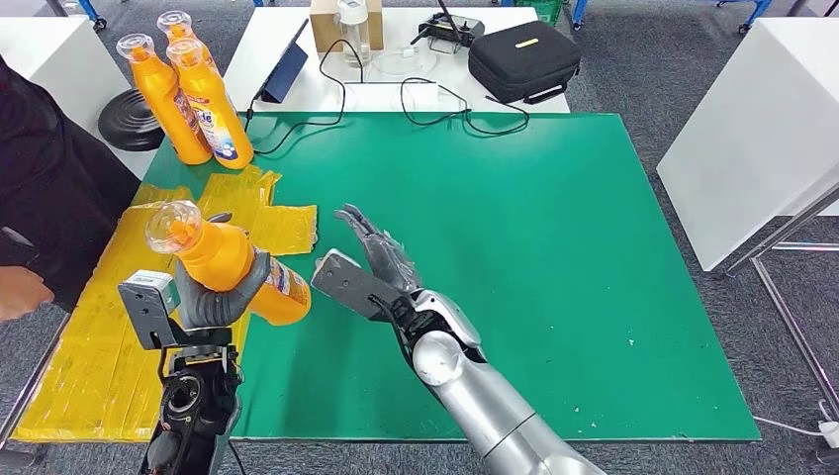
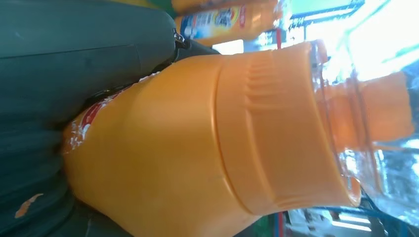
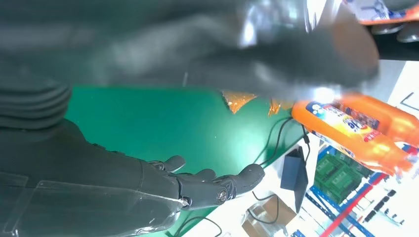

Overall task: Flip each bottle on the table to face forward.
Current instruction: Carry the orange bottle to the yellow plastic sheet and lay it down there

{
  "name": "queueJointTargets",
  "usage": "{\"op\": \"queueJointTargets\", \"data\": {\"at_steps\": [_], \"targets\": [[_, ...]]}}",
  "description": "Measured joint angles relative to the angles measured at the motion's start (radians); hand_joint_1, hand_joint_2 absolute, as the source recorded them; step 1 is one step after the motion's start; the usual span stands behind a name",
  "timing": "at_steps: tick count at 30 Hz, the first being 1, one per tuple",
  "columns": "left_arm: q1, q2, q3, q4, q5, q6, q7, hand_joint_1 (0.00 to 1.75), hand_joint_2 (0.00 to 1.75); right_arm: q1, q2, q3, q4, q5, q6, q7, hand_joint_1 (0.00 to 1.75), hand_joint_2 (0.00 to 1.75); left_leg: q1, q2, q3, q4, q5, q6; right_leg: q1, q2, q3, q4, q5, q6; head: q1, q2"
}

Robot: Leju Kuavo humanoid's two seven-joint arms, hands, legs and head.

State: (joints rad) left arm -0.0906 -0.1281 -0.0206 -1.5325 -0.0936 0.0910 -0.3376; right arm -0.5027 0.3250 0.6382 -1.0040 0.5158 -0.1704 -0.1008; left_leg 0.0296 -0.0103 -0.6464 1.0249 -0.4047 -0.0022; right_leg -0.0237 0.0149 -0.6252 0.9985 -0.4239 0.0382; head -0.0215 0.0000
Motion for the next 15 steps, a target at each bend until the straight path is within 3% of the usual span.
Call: {"op": "queueJointTargets", "data": {"at_steps": [3, 7, 8, 12, 15], "targets": [[0.005, 0.003, 0.005, -0.005, -0.137, 0.111, -0.025, 1.75, 1.75, 0.041, -0.015, -0.024, -0.062, -0.013, 0.000, -0.018, 0.00, 0.00, 0.000, 0.000, 0.000, 0.000, 0.000, 0.000, 0.000, 0.000, 0.000, 0.000, 0.000, 0.000, 0.000, 0.000], [0.005, 0.010, 0.008, -0.004, -0.618, 0.488, -0.030, 1.75, 1.75, 0.131, -0.050, -0.058, -0.188, -0.040, 0.010, -0.042, 0.00, 0.00, 0.000, -0.001, -0.001, 0.000, -0.001, 0.000, 0.000, 0.000, 0.000, 0.000, 0.000, 0.000, 0.000, 0.000], [0.003, 0.011, 0.012, 0.002, -0.753, 0.544, -0.019, 1.75, 1.75, 0.153, -0.057, -0.063, -0.217, -0.042, 0.016, -0.046, 0.00, 0.00, 0.000, -0.001, -0.001, 0.000, -0.001, 0.000, 0.000, -0.001, 0.000, 0.000, 0.000, 0.000, 0.000, 0.000], [0.000, -0.014, 0.088, 0.011, -1.233, 0.574, -0.031, 1.75, 1.75, 0.207, -0.068, -0.065, -0.290, -0.045, 0.040, -0.056, 0.00, 0.00, 0.000, 0.000, -0.002, 0.000, -0.001, -0.001, 0.000, 0.000, -0.002, 0.000, 0.000, 0.000, 0.000, 0.000], [0.005, -0.028, 0.146, 0.014, -1.406, 0.574, 0.011, 1.75, 1.75, 0.211, -0.068, -0.064, -0.300, -0.056, 0.055, -0.055, 0.00, 0.00, 0.000, 0.001, -0.001, 0.000, -0.001, -0.001, 0.000, 0.001, -0.002, 0.000, 0.000, 0.000, 0.000, 0.000]]}}
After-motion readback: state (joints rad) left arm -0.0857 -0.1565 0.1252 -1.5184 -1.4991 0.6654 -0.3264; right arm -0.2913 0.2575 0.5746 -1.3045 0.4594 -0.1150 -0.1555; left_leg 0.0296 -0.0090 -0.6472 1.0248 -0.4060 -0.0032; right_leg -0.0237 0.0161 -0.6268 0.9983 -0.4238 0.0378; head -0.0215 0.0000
